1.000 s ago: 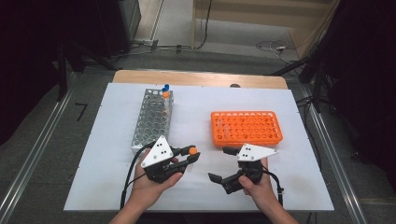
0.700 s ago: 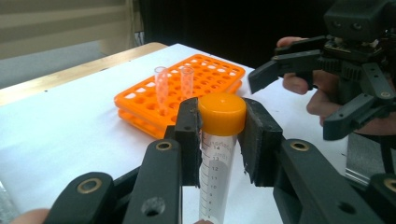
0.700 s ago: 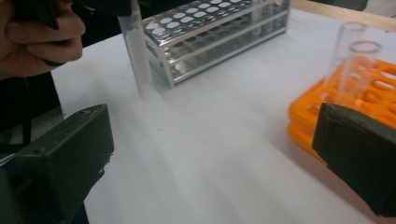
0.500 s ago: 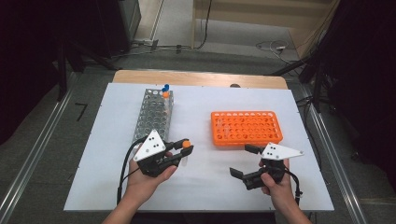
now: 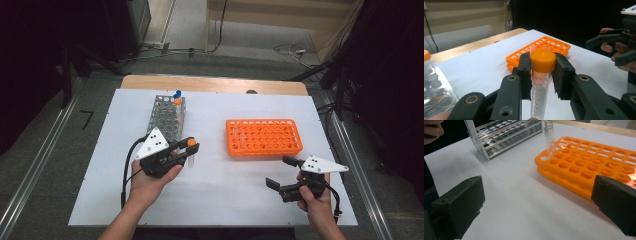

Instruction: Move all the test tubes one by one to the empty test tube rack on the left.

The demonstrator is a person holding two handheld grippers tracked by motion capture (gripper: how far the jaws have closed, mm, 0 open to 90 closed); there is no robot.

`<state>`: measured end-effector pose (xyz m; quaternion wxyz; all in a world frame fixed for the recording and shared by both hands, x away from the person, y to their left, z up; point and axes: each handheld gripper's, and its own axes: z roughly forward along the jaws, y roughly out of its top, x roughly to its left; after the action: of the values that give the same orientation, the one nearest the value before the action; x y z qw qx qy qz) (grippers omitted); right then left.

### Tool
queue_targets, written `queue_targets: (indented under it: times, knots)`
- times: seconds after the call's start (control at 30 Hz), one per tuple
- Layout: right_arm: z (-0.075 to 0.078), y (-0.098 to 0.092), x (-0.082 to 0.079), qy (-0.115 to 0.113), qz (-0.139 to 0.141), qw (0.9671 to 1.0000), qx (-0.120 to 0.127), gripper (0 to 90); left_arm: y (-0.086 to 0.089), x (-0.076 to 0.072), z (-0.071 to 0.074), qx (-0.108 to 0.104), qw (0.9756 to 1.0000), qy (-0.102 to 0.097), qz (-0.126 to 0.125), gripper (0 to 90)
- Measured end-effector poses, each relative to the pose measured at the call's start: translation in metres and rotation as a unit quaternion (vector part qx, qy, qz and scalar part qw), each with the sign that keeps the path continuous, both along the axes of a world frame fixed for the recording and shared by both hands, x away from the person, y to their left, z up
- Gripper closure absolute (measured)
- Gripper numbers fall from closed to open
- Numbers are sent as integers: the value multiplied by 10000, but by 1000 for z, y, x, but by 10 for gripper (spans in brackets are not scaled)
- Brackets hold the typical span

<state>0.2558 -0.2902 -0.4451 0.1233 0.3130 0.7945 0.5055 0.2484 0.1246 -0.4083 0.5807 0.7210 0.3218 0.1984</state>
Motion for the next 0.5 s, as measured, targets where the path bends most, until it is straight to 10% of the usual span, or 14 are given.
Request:
queue_targets:
  times: [0.5]
  knots:
    - [-5, -35, -4, 28, -330, 9995, -2, 0, 15, 27, 11, -45, 9994, -42, 328, 703]
